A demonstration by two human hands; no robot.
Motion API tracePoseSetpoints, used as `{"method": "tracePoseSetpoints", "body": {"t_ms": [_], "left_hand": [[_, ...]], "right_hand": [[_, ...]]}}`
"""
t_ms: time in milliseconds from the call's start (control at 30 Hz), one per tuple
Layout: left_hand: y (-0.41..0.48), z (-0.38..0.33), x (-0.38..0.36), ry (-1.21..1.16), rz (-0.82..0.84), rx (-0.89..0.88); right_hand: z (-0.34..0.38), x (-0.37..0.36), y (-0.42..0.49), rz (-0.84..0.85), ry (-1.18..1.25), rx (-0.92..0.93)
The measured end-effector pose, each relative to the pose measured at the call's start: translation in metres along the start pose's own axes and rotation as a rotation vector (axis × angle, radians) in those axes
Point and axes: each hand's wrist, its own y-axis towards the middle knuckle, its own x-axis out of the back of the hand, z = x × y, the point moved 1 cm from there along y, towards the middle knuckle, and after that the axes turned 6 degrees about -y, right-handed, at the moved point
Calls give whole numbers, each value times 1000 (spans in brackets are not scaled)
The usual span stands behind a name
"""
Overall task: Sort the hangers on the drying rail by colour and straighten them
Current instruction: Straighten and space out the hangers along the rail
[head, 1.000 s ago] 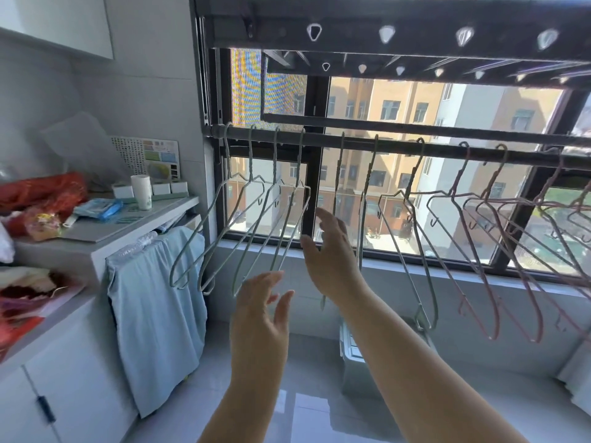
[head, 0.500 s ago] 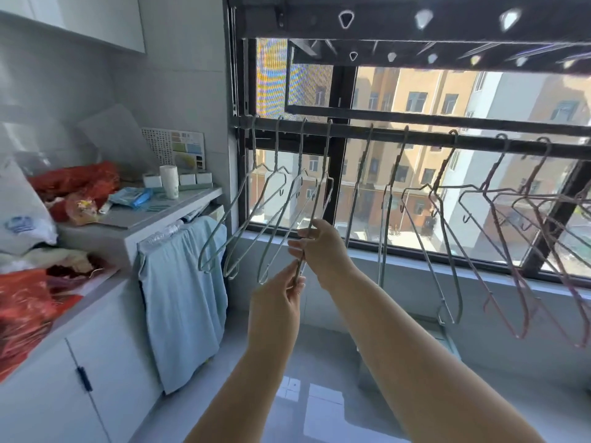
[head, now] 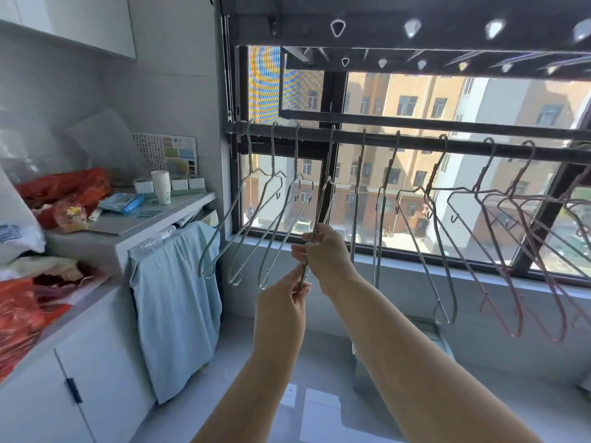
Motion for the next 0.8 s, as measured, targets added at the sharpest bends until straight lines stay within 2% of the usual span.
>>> {"method": "tracePoseSetpoints", "body": {"t_ms": [433,500,567,667,733,800], "left_hand": [[-6,-3,-4,-21,38,20],[-7,-4,-6,-33,52,20],[-8,-2,-7,-38,79,12],[-13,1,2,16,108,-57],[-15,4,16,86,-19,-143],[-12,7,29,130,-177,-207]], "right_hand": [[-1,3,-8,-35,91,-42],[0,5,-9,-58,7,-49],[5,7,-12,-89,-177,-38],[12,7,-14,-158,-396,138],[21,2,-18,-179,-480,323],[30,-7,-16,-115,-515,385]]}}
